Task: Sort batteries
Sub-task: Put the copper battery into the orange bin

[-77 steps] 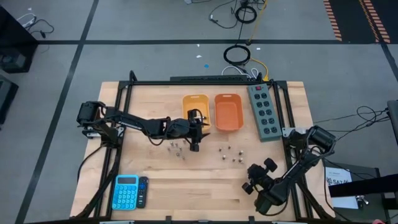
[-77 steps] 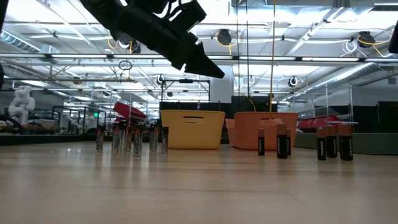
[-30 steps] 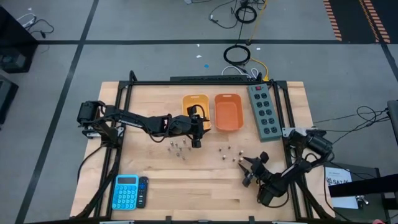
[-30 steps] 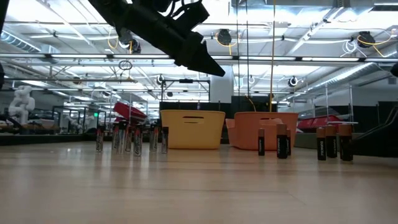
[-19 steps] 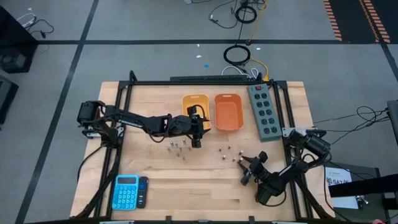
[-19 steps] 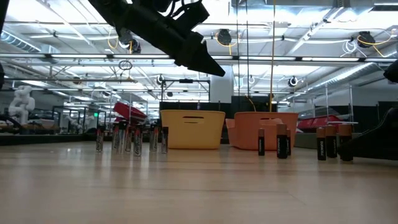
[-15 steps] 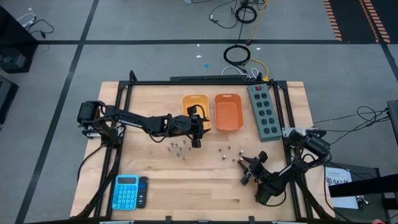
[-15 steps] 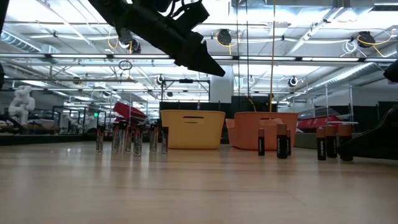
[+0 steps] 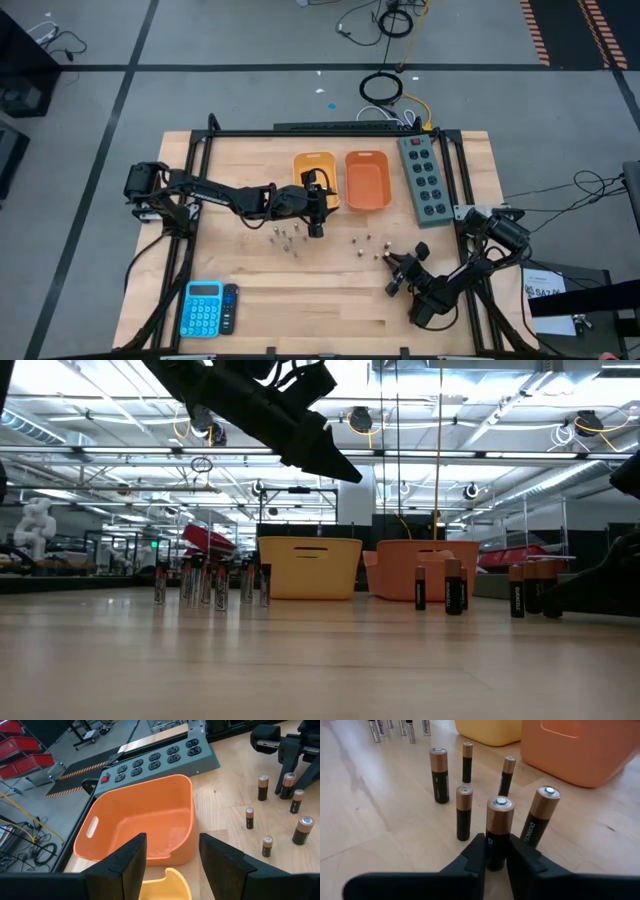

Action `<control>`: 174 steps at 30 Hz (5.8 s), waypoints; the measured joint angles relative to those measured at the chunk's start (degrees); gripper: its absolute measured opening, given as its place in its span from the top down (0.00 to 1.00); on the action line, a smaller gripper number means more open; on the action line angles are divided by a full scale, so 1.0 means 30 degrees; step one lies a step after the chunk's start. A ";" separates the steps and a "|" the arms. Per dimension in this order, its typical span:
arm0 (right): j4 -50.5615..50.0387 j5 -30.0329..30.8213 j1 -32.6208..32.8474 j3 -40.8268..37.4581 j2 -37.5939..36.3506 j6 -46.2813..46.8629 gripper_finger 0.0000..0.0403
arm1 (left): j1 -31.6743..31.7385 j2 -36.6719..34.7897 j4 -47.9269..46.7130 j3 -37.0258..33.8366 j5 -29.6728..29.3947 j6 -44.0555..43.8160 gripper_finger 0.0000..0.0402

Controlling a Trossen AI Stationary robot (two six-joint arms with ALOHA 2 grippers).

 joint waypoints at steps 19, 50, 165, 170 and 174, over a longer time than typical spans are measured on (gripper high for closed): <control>-0.1886 -0.0699 0.0688 0.1166 -0.1248 -0.0213 0.93 | -0.0047 0.0000 -0.0013 0.0000 0.0349 -0.0141 0.52; -0.2952 -0.3295 -1.1543 0.2452 -1.6456 -2.3770 0.93 | -0.1566 0.0000 0.2177 -0.0029 0.2052 -0.1499 0.52; 0.8010 -0.1066 -0.2742 -0.5013 -0.6947 -0.9485 0.77 | -0.1406 0.0000 0.4142 -0.1690 0.1067 -0.0078 0.52; 0.8051 -0.1082 -0.2444 -0.5013 -0.5522 -0.7820 0.77 | -0.1392 0.0000 0.4106 -0.1690 0.1147 -0.0044 0.52; 0.8335 -0.1124 -0.2426 -0.5013 -0.4398 -0.6462 0.79 | -0.1199 0.0000 0.4148 -0.1690 0.1166 -0.0073 0.52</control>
